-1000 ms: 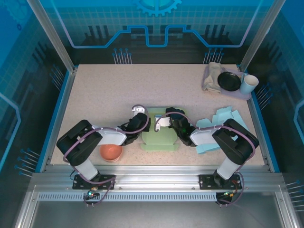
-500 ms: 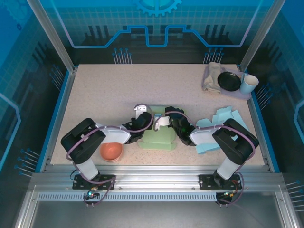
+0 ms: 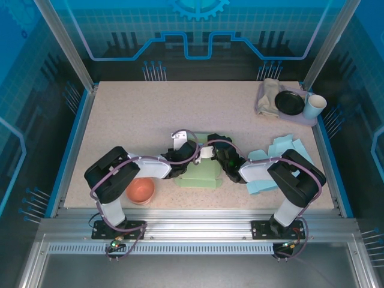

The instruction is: Fold the paper box

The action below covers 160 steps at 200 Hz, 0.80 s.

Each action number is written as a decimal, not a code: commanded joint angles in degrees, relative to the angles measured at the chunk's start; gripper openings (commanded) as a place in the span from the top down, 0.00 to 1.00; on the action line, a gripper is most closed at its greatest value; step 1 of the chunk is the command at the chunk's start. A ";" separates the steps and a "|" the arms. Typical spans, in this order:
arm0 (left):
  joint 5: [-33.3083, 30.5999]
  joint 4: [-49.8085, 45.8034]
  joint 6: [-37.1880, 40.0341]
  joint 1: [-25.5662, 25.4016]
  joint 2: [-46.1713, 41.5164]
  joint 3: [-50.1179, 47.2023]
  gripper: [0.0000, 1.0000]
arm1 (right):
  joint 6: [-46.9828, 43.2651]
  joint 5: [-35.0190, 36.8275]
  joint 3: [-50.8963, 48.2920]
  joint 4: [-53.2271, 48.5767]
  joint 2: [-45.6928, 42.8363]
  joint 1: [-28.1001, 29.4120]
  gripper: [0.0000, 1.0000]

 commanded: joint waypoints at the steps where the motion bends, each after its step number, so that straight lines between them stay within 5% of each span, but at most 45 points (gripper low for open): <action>1: -2.78 -1.14 0.60 4.13 2.20 -0.63 0.85 | 0.91 1.91 -1.36 -4.20 0.13 -0.72 1.00; 160: 8.91 6.36 7.00 4.11 -2.50 -6.03 0.57 | 2.94 1.00 -0.21 -6.11 0.90 -1.64 1.00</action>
